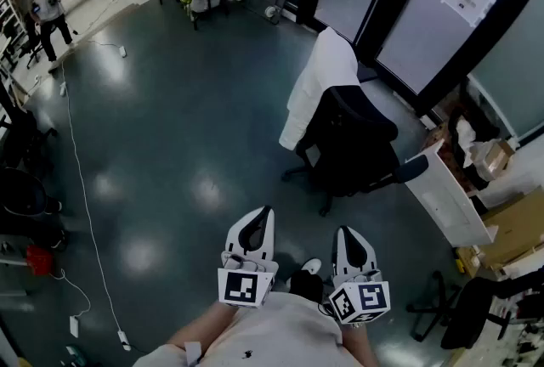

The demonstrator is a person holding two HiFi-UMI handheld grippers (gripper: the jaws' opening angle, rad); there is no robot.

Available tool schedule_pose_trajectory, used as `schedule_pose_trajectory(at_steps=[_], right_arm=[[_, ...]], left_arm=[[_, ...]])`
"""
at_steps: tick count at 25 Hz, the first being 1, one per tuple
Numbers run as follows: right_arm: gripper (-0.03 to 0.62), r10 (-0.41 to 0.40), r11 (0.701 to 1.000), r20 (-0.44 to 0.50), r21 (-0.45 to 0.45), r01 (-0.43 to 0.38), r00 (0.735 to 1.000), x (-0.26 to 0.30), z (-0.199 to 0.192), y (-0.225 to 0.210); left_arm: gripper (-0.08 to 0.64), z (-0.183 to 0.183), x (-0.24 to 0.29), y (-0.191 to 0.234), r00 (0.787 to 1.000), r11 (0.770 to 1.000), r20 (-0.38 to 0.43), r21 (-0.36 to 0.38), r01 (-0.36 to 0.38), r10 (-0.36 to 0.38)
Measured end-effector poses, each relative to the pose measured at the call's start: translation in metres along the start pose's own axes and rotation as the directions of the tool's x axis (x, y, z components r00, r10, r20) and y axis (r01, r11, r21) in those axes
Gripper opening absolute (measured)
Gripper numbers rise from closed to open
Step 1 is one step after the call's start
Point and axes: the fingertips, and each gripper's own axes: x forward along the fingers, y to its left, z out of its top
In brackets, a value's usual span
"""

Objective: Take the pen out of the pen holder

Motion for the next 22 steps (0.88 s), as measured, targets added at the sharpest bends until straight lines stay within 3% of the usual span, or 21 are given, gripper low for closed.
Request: schedule_pose_trajectory(at_steps=[6, 9, 13, 17, 22], right_arm=[[0.017, -0.052, 0.996, 0.033, 0.074, 0.050, 0.998, -0.014, -0.001, -0.059], [0.017, -0.109, 0.993, 0.058, 0.059, 0.105, 0.992, -0.034, 0.000, -0.082], [0.017, -0.204, 0.979, 0.054, 0.033, 0.202, 0.978, -0.082, -0.004, -0.112], [0.017, -0.311, 0.949, 0.056, 0.074, 0.306, 0.949, -0.143, -0.016, -0.156], [0.017, -0.466, 0.879, 0.088, 0.164, 0.448, 0.880, -0.241, -0.039, -0.216]], left_arm=[[0.011, -0.013, 0.026, -0.050, 0.996, 0.995, -0.013, 0.045, 0.090, -0.090], [0.011, -0.018, 0.035, -0.086, 0.985, 0.980, -0.029, 0.095, 0.175, -0.173], [0.011, -0.027, 0.038, -0.144, 0.960, 0.956, -0.063, 0.098, 0.277, -0.272], [0.011, -0.040, 0.031, -0.221, 0.909, 0.905, -0.091, 0.094, 0.414, -0.406], [0.011, -0.073, 0.000, -0.332, 0.822, 0.819, -0.141, 0.094, 0.566, -0.552]])
